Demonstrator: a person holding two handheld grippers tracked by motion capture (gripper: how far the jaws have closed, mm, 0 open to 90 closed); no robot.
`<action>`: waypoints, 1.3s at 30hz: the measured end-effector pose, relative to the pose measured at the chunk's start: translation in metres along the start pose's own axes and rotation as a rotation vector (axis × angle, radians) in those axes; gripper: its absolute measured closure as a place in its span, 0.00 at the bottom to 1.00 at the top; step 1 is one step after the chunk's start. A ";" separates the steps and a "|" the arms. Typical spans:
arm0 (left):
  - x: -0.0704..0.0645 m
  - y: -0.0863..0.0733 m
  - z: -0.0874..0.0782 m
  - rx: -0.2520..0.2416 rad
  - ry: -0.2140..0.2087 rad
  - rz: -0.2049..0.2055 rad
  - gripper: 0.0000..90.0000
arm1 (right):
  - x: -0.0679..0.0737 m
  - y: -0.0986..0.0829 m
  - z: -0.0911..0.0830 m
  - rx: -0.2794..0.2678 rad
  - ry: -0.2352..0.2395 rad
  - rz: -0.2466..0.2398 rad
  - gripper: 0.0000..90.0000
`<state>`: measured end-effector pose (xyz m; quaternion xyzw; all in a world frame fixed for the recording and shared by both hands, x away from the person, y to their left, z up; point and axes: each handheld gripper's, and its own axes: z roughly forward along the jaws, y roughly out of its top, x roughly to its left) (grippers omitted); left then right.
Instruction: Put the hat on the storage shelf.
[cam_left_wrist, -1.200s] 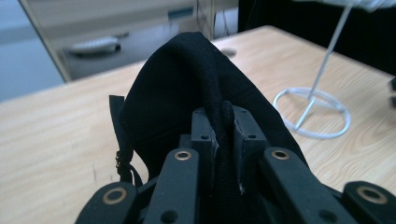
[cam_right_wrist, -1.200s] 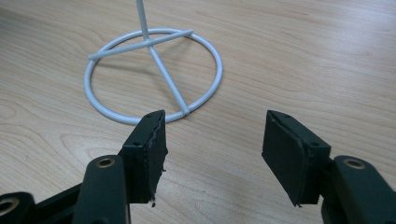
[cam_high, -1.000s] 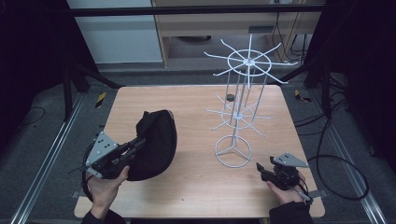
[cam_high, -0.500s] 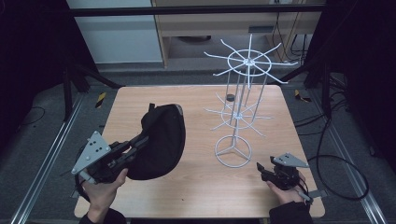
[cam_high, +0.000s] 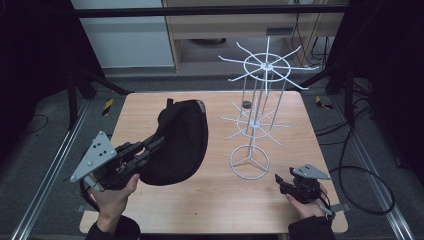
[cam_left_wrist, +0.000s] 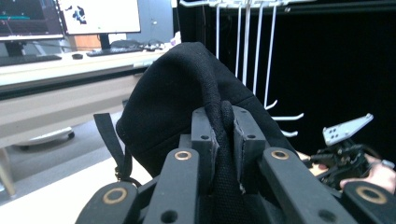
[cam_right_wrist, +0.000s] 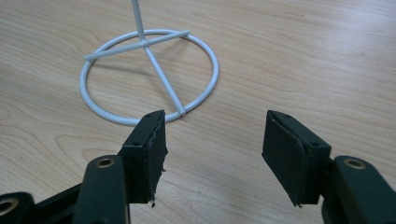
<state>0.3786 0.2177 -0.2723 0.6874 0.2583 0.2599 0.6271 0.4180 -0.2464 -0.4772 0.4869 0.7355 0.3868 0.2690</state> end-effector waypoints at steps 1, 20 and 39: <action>0.000 0.002 0.000 -0.008 -0.003 -0.003 0.90 | 0.000 0.000 0.000 0.000 -0.001 -0.001 0.44; -0.007 0.057 0.009 -0.154 -0.059 -0.008 0.90 | 0.000 0.000 0.001 0.002 -0.002 -0.003 0.44; -0.022 0.085 0.037 -0.190 -0.111 0.012 0.90 | 0.000 0.000 0.001 0.002 0.000 0.000 0.44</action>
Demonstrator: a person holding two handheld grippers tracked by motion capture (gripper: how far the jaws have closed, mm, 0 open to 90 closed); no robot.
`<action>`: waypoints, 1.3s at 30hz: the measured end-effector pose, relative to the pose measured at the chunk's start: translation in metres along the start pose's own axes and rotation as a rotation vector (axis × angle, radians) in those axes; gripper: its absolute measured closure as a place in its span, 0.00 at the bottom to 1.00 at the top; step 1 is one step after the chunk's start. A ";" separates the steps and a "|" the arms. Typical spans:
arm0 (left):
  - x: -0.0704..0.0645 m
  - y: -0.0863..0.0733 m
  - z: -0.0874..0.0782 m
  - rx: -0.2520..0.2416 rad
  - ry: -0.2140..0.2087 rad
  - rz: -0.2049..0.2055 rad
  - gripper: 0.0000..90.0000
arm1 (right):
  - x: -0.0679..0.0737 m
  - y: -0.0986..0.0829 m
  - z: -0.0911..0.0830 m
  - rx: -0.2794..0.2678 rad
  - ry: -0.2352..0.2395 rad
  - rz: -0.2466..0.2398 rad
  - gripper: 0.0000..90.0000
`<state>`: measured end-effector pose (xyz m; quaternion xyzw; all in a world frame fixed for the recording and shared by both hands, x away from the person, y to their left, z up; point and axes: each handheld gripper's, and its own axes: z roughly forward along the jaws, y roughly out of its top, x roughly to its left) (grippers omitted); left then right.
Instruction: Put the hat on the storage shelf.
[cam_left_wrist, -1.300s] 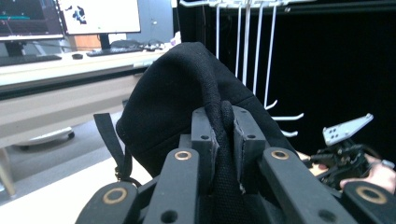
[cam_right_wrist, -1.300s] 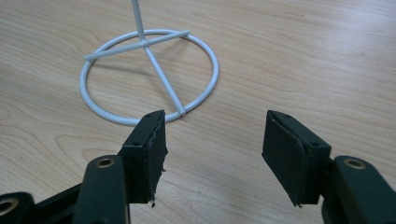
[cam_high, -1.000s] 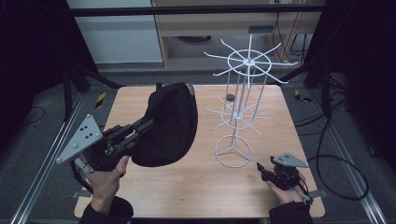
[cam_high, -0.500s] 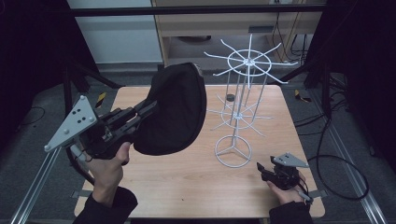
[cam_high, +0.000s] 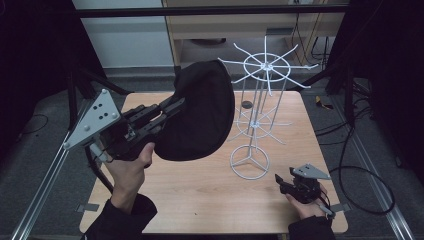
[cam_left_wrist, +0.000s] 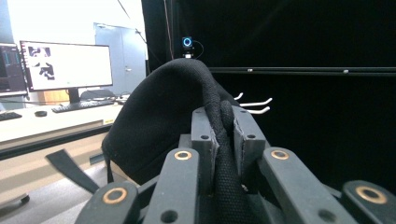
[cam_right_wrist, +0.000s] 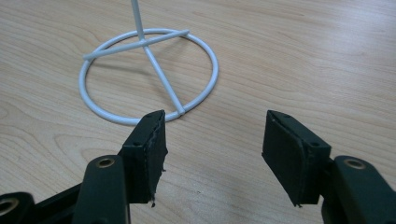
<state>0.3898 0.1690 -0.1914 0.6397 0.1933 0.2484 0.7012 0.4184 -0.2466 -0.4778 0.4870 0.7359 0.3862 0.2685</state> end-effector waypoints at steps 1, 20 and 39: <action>-0.001 0.001 0.000 -0.002 0.001 0.001 0.90 | 0.000 0.000 0.000 -0.001 0.001 0.002 0.44; -0.015 0.024 -0.001 -0.070 -0.045 0.021 0.90 | 0.000 0.000 0.000 -0.002 0.002 0.005 0.44; 0.005 -0.032 0.033 0.107 -0.049 -0.058 0.89 | 0.000 0.000 0.000 -0.001 0.005 -0.005 0.44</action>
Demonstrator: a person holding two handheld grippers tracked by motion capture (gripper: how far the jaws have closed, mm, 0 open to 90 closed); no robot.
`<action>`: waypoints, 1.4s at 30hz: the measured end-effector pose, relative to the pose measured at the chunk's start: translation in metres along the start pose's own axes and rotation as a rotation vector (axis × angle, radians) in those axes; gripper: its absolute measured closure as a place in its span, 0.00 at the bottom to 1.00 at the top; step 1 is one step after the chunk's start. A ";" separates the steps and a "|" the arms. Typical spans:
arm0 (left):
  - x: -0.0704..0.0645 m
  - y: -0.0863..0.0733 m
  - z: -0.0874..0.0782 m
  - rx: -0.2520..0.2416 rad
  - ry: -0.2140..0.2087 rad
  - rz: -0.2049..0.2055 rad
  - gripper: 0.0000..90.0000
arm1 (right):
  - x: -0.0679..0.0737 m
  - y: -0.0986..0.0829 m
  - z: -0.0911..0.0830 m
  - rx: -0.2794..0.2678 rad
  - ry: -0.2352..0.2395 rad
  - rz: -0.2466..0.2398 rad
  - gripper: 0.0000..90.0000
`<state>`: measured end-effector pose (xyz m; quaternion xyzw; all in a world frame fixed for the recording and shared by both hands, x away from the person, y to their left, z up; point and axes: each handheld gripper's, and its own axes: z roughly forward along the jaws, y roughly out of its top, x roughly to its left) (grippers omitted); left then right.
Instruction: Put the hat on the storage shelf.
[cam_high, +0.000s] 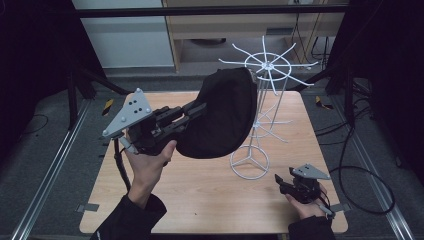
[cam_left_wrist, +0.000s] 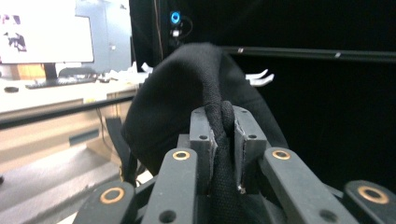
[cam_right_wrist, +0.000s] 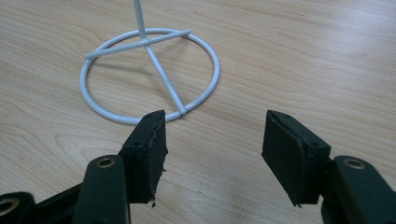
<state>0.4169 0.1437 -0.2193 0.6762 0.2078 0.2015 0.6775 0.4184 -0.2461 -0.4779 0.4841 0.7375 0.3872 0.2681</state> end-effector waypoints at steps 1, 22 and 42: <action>0.000 0.000 0.000 0.000 0.000 0.000 0.88 | 0.000 0.000 0.000 0.001 0.002 0.003 0.44; 0.019 -0.056 0.024 0.162 0.062 -0.012 0.78 | 0.000 0.000 0.000 0.004 -0.002 -0.001 0.44; 0.036 -0.114 -0.055 0.183 0.190 -0.061 0.35 | 0.000 -0.001 0.001 -0.002 -0.010 0.000 0.41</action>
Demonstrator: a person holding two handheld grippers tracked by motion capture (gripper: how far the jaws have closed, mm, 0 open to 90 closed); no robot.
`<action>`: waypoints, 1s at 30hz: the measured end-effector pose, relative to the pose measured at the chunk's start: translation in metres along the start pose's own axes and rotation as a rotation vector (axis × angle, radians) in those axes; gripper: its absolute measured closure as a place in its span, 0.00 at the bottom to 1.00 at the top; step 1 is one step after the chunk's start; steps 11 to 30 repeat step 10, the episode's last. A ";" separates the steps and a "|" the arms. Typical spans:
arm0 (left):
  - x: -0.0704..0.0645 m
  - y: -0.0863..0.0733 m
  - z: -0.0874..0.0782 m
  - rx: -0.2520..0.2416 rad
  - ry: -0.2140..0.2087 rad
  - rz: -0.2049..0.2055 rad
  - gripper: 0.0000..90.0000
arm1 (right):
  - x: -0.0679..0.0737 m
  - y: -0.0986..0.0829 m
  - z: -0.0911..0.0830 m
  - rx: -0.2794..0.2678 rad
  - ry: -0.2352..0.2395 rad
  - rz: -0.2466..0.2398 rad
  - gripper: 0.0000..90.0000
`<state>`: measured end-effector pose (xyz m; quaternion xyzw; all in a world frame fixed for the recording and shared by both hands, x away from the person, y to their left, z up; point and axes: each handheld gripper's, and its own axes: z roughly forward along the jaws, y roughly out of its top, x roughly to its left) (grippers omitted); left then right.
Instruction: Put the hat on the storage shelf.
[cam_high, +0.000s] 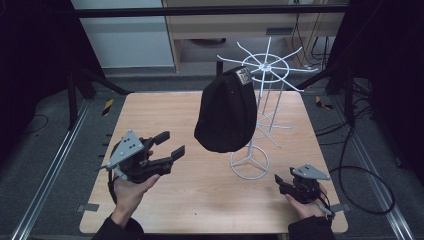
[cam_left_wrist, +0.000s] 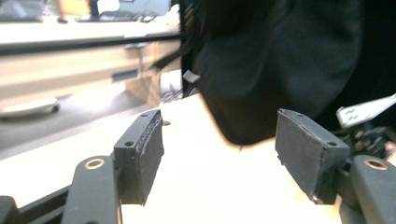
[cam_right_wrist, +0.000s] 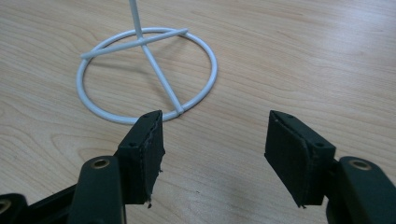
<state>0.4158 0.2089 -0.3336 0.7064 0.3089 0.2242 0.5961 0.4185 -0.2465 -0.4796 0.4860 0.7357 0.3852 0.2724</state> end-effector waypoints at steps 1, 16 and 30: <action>0.005 -0.008 -0.003 0.018 0.019 -0.011 0.35 | 0.000 0.000 0.000 0.002 -0.002 0.003 0.41; 0.055 -0.089 -0.014 0.212 0.194 -0.113 0.34 | 0.000 -0.001 0.001 0.000 -0.010 0.007 0.37; 0.055 -0.089 -0.014 0.212 0.194 -0.113 0.34 | 0.000 -0.001 0.001 0.000 -0.010 0.007 0.37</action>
